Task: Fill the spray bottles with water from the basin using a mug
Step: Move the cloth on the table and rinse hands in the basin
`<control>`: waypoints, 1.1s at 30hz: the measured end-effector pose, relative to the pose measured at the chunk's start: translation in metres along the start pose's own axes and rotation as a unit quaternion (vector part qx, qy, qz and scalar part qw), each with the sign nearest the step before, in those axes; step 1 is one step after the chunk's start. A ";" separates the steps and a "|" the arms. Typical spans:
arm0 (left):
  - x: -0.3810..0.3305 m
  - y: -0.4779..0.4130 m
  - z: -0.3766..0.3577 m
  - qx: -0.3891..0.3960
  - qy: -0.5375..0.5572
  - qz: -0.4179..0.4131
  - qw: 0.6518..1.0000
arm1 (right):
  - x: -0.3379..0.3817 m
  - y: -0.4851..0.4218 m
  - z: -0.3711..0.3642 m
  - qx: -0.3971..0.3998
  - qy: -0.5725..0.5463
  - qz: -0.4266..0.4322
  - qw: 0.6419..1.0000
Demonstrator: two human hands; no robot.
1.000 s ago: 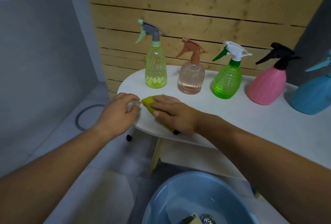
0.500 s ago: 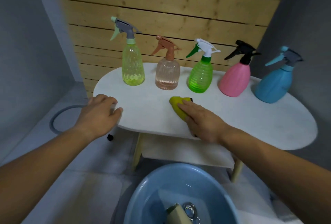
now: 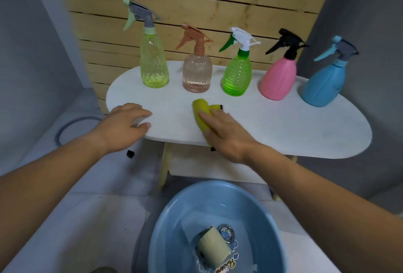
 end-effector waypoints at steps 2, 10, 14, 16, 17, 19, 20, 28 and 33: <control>0.000 -0.001 0.000 0.000 -0.008 -0.002 1.000 | 0.024 -0.010 -0.013 0.037 0.022 0.039 0.998; -0.007 0.002 0.002 -0.003 -0.026 -0.009 1.000 | -0.034 0.038 0.008 0.069 0.121 0.110 0.984; -0.010 0.005 0.003 -0.003 -0.021 -0.003 1.000 | -0.080 0.084 0.031 0.029 0.133 0.102 0.986; -0.011 0.007 0.003 0.000 -0.015 0.001 1.000 | -0.104 0.105 0.041 -0.004 0.129 0.089 0.988; -0.012 0.007 0.003 0.002 -0.012 0.002 1.000 | -0.114 0.114 0.044 -0.026 0.128 0.078 0.988; -0.013 0.007 0.003 0.001 -0.009 0.003 1.000 | -0.126 0.123 0.047 -0.067 0.134 0.068 0.986; -0.013 0.008 0.003 0.001 -0.008 0.005 1.000 | -0.126 0.123 0.045 -0.085 0.138 0.068 0.984; -0.010 0.004 0.002 0.014 0.013 0.010 1.000 | -0.055 0.057 0.012 -0.087 0.120 0.110 0.983; 0.000 -0.002 0.003 0.027 0.066 0.030 0.997 | 0.018 -0.016 -0.028 0.009 0.133 0.086 0.987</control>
Point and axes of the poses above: each hand's wrist, its own y-axis away from the middle knuckle, its own z-axis out of the back of the hand, x = y × z, the point moved 3 cm from there along -y, towards the middle knuckle, and after that the axes turned 4 degrees about z, right-handed, at the moved point
